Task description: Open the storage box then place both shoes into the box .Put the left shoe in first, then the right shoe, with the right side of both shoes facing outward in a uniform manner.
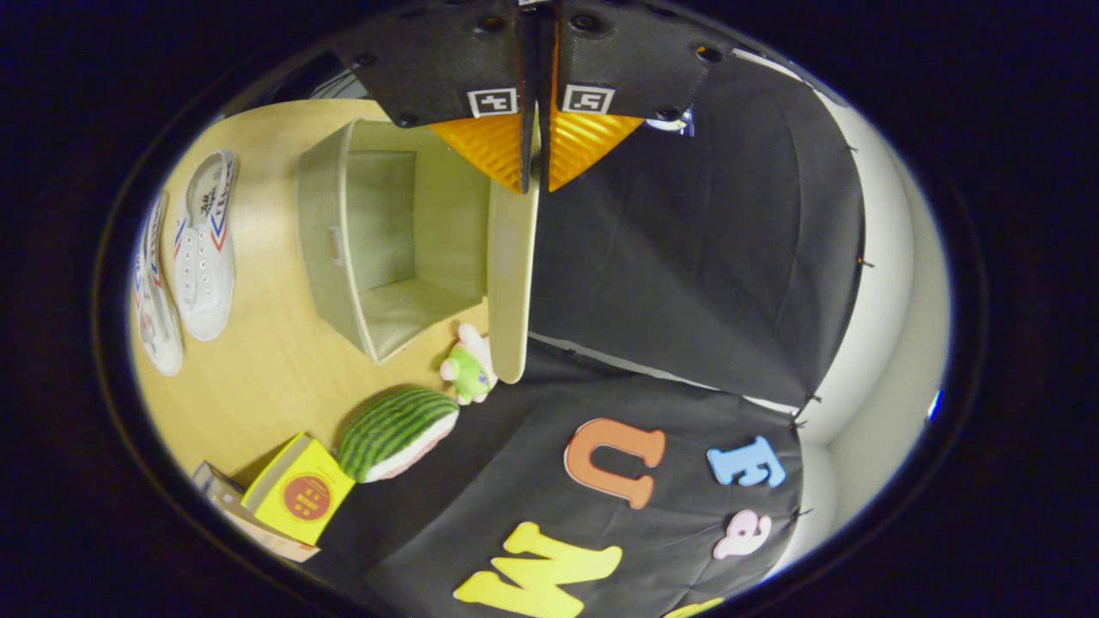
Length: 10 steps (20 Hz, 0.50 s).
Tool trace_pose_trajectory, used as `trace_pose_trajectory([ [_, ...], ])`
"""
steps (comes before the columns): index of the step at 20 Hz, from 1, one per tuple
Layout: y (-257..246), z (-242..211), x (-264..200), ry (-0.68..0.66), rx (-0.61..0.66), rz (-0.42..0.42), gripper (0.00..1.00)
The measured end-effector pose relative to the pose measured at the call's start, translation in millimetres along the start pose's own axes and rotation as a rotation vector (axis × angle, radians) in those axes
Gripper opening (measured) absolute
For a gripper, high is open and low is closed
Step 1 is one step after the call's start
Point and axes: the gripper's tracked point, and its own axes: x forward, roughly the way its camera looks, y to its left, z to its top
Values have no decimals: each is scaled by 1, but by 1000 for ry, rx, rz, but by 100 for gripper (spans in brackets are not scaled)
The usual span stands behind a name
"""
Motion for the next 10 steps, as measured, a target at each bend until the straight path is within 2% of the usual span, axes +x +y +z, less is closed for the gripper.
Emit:
trace_pose_trajectory([
  [5,57,-8,52,54,-244,12,6],
  [10,85,-29,107,123,-373,3,6],
])
